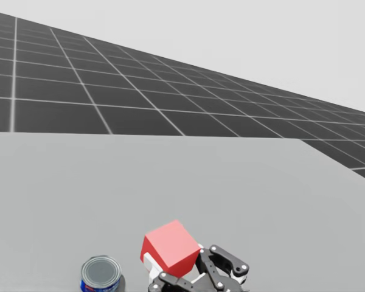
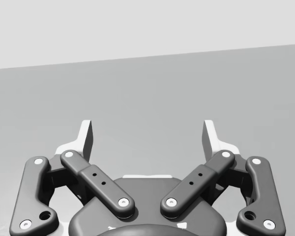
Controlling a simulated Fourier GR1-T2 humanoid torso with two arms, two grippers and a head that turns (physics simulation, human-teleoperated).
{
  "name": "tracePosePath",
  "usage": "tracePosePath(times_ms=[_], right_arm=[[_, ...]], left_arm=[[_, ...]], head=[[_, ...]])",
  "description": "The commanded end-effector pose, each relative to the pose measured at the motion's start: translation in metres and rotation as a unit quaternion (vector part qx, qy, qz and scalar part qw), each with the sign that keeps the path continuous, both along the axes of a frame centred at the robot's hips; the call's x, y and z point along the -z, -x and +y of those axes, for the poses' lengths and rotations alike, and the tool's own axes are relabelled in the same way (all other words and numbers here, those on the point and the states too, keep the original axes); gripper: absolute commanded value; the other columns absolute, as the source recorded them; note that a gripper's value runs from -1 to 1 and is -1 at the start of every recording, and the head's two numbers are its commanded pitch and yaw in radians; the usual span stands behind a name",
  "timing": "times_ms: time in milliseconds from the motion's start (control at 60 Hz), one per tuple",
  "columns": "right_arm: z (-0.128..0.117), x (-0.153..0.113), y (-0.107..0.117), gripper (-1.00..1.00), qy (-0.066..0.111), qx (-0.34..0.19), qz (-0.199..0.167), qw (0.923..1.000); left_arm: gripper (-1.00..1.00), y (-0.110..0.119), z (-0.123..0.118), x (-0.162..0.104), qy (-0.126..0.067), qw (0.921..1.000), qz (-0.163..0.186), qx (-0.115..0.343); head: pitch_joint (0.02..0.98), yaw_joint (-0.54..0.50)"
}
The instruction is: Find the red cube and pick it up.
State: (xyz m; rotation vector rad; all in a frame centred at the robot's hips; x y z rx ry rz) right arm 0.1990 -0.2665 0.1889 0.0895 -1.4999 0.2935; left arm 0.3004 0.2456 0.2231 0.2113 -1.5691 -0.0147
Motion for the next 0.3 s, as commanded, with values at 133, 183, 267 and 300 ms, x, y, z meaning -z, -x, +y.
tracePosePath(times_ms=[133,183,267,300], right_arm=[[-0.004,-0.072,-0.013,1.0,0.014,0.056,-0.096,0.9937],[-0.004,-0.089,-0.013,1.0,0.015,0.057,-0.118,0.9913],[-0.002,-0.108,-0.013,1.0,0.015,0.057,-0.141,0.9882],[-0.001,-0.115,-0.013,1.0,0.014,0.057,-0.151,0.9868]], left_arm=[[-1.0,0.0,0.001,0.0,0.002,1.0,-0.001,-0.001],[-1.0,0.0,0.001,0.0,0.002,1.0,-0.001,-0.002],[-1.0,0.0,0.001,0.0,0.002,1.0,-0.002,-0.002],[-1.0,0.0,0.001,0.0,0.002,1.0,-0.002,-0.002]], head=[[0.49,-0.53],[0.49,-0.53],[0.49,-0.53],[0.49,-0.53]])
